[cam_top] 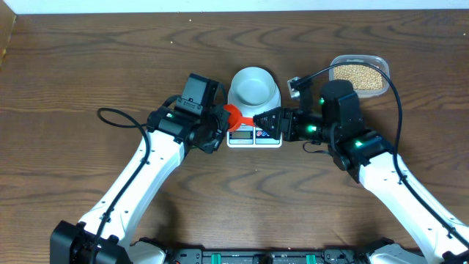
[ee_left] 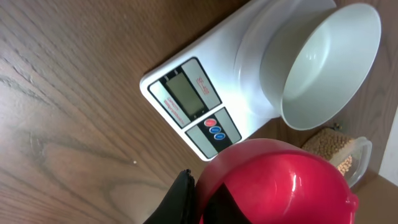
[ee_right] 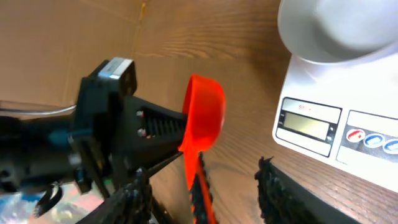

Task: Scoop item into bowl and weigh 50g on scale
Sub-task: 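Reach the right gripper toward the scoop handle above the scale, then grasp the scoop handle with the right gripper, release left gripper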

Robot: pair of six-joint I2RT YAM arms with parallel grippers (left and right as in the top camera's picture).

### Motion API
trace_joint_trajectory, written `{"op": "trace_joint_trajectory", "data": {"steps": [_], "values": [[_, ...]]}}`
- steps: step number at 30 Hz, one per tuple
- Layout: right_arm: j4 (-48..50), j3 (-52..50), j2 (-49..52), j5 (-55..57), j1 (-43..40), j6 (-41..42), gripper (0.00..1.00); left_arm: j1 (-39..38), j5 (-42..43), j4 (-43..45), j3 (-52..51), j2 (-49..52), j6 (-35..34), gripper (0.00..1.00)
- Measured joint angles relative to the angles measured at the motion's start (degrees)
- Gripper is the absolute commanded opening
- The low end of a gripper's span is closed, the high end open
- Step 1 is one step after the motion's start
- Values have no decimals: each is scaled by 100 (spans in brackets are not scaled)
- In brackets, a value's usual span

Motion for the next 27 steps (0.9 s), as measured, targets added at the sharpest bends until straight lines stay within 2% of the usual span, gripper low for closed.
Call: {"op": "trace_joint_trajectory", "data": {"steps": [6,19,27], "values": [[15,0,9,203,118,35,47,-116,44,4,0,0,-267,7],[0,0,9,435,323,120,26,-310,63,28,0,0,-404,7],[-33,0,9,459,326,133,16,-310,63,28,0,0,-404,7]]}}
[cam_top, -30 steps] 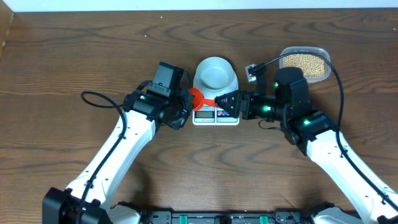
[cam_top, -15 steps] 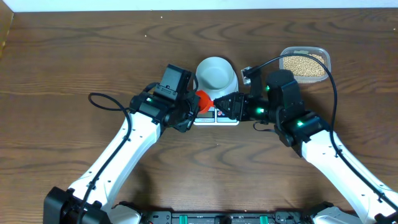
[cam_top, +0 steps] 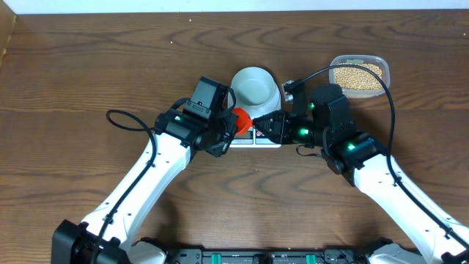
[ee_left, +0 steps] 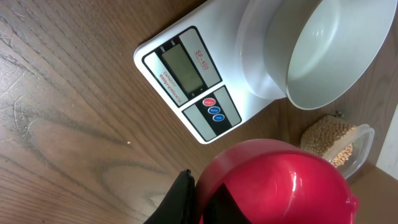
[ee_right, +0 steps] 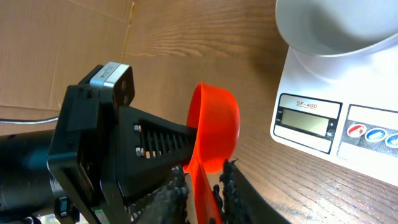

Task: Scoop item into bowl and weigh 50g on scale
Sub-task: 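Grasp the scoop handle with the right gripper, release left gripper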

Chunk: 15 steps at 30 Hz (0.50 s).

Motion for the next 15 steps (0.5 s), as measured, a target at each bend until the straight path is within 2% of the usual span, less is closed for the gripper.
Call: {"op": "trace_joint_trajectory", "data": {"steps": [3,7,15], "values": [[0,0,0,4,0,-2,8,0,0,0,0,0,0,7],[7,0,0,-9,0,24,2,0,-2,-2,0,0,0,9],[-7,0,0,15,0,24,1,-9,0,7,0,0,-28,48]]}}
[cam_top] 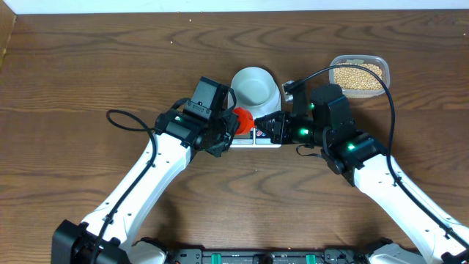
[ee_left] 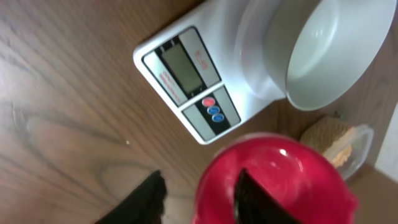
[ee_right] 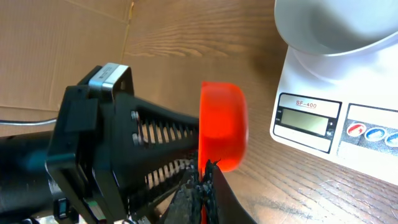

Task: Scoop item into bowl and weigh 50g on scale
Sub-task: 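Grasp the scoop handle with the right gripper, release left gripper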

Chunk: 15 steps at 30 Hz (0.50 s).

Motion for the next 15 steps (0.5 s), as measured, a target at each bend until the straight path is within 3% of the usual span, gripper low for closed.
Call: {"op": "trace_joint_trajectory", "data": {"steps": [10,15], "values": [[-179,0,0,223,0,0,1,0,0,28,0,0,50,55],[-332,0,0,538,-44,-81,1,0,0,227,0,0,649,55]]}}
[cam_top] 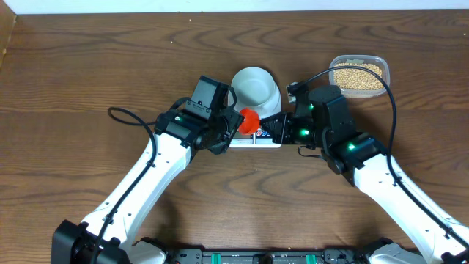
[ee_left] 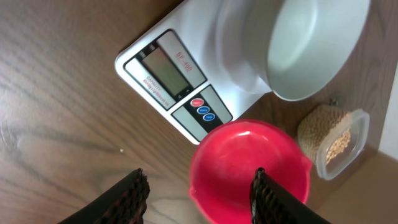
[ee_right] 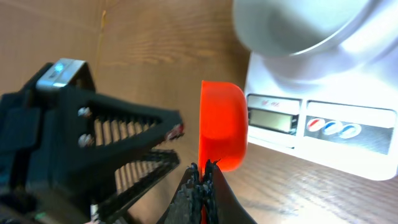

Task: Scoop item into bowl and weigh 50g on scale
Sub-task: 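Grasp the scoop handle with the right gripper, release left gripper, then carry the red scoop with the right gripper toward the soybean tub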

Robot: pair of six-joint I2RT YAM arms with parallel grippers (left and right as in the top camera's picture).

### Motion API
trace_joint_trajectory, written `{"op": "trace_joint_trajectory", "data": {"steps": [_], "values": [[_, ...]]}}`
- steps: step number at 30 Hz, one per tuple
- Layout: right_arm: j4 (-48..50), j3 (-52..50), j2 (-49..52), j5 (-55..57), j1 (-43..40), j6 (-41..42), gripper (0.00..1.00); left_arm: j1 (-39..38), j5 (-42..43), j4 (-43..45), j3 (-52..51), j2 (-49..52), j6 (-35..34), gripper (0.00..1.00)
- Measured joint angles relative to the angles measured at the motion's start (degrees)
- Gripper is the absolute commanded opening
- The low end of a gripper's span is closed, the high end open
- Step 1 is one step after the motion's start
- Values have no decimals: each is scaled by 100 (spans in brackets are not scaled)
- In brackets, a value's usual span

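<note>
A red scoop [cam_top: 250,119] hangs just above the front of the white scale [cam_top: 233,141], between my two grippers. My right gripper [ee_right: 200,168] is shut on the scoop's handle, with the cup [ee_right: 222,124] edge-on beyond the fingertips. My left gripper [ee_left: 199,180] is open, its fingers either side of the scoop [ee_left: 249,165] without touching it. An empty white bowl [cam_top: 256,86] stands on the scale [ee_left: 174,68]. A clear tub of soybeans [cam_top: 358,75] sits at the back right.
The left gripper's black ribbed fingers [ee_right: 124,149] fill the left of the right wrist view, close to the scoop. The scale's display and buttons [ee_right: 323,127] lie right under the scoop. A black cable [cam_top: 121,117] trails left of the left arm.
The left gripper's fingers have spread wide and no longer touch the scoop. The right gripper, still shut on the handle, has carried the scoop slightly toward the scale.
At first my left gripper held the scoop, with the right gripper open around its handle. Then the right fingers were nearly closed on the handle, then fully shut while the left began parting. Now only the right gripper holds the scoop.
</note>
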Motion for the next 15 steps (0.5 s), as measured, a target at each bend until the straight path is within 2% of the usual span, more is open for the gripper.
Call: {"op": "trace_joint_trajectory", "data": {"steps": [5,15], "values": [[-11,0,0,188,-341,-101,1,0,0,103,0,0,796,55],[-15,0,-9,131,-1001,-144,1,0,-2,304,0,0,1823,55]]}}
